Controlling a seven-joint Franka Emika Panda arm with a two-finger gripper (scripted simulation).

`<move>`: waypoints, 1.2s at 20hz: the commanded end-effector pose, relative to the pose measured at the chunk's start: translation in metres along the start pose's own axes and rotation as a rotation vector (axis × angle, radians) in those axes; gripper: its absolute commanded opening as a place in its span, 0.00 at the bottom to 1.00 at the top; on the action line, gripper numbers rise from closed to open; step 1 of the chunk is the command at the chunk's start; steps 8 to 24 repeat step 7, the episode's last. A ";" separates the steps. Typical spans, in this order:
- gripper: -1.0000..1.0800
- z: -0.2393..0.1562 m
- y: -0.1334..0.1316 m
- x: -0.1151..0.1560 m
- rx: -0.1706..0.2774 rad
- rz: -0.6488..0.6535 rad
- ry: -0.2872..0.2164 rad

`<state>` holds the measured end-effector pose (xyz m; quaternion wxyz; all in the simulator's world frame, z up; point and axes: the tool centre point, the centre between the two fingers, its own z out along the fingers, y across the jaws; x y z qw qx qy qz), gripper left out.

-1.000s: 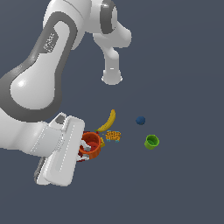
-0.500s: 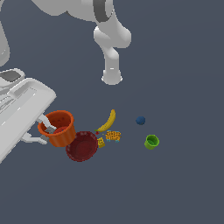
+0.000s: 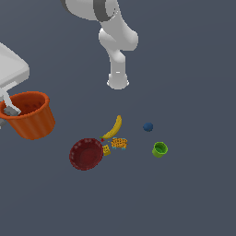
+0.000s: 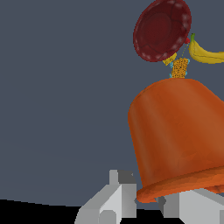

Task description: Pick up a designated object from a clutter of objects.

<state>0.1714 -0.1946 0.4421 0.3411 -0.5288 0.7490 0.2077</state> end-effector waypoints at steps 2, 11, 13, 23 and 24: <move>0.00 -0.012 -0.002 -0.005 0.014 0.008 0.000; 0.00 -0.016 -0.003 -0.007 0.019 0.012 0.001; 0.00 -0.016 -0.003 -0.007 0.019 0.012 0.001; 0.00 -0.016 -0.003 -0.007 0.019 0.012 0.001; 0.00 -0.016 -0.003 -0.007 0.019 0.012 0.001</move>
